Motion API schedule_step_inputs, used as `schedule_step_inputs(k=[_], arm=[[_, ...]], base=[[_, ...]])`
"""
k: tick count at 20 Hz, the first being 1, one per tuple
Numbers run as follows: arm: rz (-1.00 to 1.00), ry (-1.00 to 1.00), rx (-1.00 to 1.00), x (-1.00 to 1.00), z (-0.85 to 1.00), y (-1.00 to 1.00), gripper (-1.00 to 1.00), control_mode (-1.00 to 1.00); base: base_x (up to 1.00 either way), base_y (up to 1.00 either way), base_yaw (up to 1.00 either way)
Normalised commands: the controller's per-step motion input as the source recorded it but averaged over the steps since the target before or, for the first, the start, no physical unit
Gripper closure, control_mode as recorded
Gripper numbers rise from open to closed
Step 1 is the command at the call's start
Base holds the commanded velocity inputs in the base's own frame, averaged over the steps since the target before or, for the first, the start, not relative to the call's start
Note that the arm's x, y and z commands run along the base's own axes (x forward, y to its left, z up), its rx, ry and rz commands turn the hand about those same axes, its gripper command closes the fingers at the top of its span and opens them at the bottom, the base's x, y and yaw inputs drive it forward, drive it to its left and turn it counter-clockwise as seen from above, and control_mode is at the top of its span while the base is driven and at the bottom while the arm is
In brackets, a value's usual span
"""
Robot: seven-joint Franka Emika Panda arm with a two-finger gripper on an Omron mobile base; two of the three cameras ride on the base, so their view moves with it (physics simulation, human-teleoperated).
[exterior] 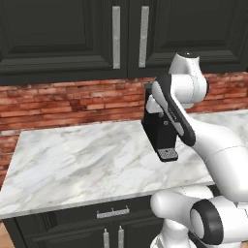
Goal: Move the ketchup and ketchup from the cabinet to the dining counter.
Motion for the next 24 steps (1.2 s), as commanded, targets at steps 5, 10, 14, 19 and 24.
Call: schedule_step_inputs(k=[5, 10, 14, 19, 24], arm=[[0.0, -0.13, -0.02, -0.09, 0.01, 0.04, -1.0, -1.0], [-0.02, -0.4, -0.05, -0.15, 0.18, 0.17, -1.0, -1.0], [0.0, -0.26, 0.0, -0.06, 0.37, 0.21, -1.0, -1.0], [0.0, -0.06, 0.04, 0.0, 0.43, 0.18, -1.0, -1.0], [-0.02, 0.0, 0.01, 0.05, 0.48, 0.18, -1.0, -1.0]], base=[[0.0, 0.0, 0.0], [0.0, 0.0, 0.0], [0.0, 0.0, 0.0], [0.0, 0.0, 0.0], [0.0, 0.0, 0.0]])
